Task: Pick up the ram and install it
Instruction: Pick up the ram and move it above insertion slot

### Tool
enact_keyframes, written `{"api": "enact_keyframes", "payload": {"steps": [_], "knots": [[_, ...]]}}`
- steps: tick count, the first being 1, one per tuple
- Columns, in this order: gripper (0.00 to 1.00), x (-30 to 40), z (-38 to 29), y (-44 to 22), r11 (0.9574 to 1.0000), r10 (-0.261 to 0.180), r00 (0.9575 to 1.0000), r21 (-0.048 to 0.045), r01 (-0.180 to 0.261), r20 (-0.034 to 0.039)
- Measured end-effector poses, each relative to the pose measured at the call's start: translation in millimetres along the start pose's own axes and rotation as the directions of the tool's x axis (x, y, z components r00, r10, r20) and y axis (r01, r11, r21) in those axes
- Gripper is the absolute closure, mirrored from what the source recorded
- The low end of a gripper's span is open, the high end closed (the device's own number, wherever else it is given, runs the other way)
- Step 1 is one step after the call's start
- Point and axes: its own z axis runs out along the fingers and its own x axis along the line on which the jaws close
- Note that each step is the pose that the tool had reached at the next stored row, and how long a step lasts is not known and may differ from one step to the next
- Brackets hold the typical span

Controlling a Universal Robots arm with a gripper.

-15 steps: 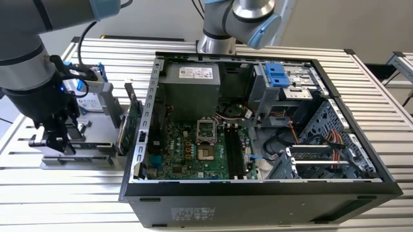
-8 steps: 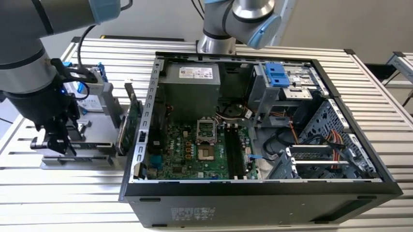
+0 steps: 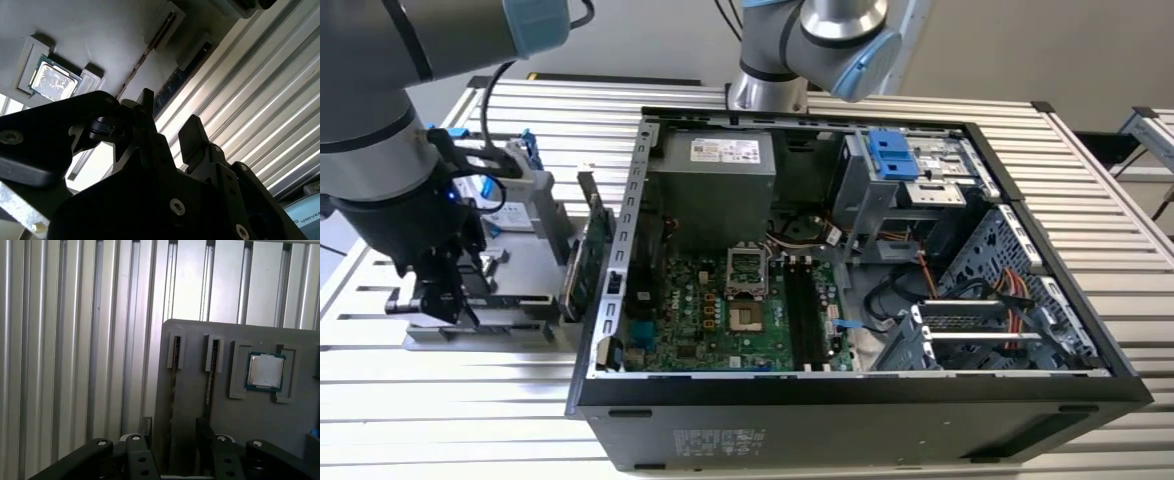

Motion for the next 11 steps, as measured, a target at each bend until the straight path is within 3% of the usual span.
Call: {"api": "enact_keyframes", "payload": {"steps": [11], "knots": [[0.0,-0.6,11.5,1.3,1.0,0.0,1.0,-0.0003,0.0,-0.0002]]}}
